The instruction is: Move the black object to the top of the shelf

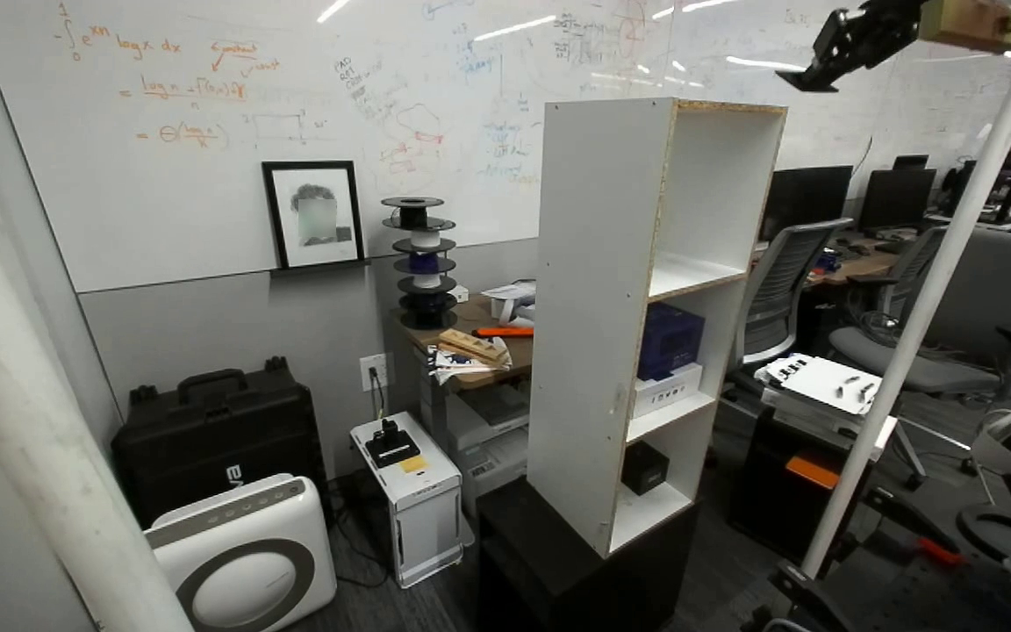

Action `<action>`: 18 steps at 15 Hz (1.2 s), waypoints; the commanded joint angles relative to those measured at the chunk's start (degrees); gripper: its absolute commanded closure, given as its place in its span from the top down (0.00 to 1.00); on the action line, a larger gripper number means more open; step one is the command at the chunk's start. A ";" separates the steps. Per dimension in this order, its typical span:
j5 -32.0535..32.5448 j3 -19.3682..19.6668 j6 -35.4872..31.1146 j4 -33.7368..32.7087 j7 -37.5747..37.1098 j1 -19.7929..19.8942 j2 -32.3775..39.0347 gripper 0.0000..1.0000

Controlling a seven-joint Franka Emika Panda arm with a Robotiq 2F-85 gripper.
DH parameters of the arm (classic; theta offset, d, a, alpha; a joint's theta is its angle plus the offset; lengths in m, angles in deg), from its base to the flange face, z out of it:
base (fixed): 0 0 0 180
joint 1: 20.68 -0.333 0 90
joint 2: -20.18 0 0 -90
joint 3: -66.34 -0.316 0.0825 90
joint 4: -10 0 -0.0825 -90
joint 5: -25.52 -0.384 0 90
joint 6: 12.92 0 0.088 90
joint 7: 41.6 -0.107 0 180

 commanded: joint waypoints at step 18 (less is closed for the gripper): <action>-30.22 -3.89 10.44 -33.98 9.98 1.20 32.30 0.16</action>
